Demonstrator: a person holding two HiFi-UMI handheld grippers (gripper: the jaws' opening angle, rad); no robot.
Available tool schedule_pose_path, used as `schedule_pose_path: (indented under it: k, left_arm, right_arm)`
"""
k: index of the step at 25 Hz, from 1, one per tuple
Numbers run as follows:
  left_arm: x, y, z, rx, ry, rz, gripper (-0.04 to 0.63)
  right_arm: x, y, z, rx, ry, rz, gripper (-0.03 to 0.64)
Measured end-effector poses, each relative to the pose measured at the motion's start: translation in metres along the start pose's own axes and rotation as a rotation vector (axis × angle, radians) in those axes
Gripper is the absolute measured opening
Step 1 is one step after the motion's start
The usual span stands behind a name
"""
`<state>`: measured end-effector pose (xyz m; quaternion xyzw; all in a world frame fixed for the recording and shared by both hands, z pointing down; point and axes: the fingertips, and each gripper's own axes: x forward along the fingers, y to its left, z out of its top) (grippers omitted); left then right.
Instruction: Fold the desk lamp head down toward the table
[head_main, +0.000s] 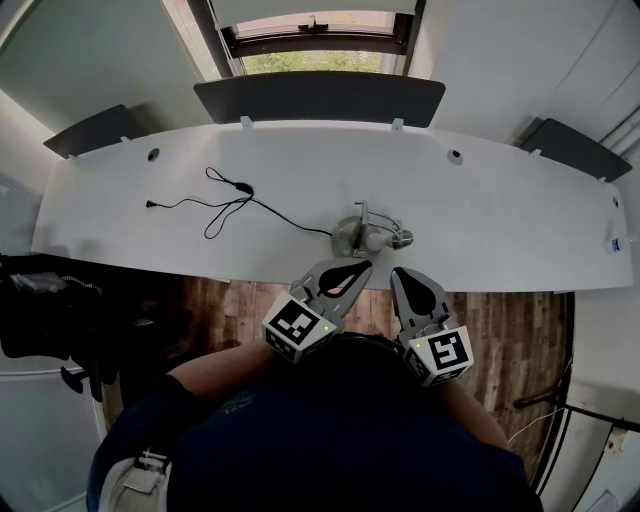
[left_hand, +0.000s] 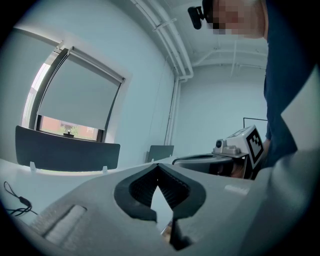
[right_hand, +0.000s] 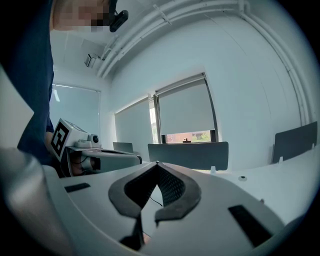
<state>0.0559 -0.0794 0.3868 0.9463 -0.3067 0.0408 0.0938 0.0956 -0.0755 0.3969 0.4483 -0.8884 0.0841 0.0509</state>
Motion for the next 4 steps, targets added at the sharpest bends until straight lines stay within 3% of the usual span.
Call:
schedule_pose_path:
  k: [4]
  left_arm:
    - [-0.0017,-0.0008,-0.0016,0.005,-0.006,0.010,0.006]
  right_arm:
    - [-0.0022,0.0016,-0.0011,0.003,0.003,0.002,0.009]
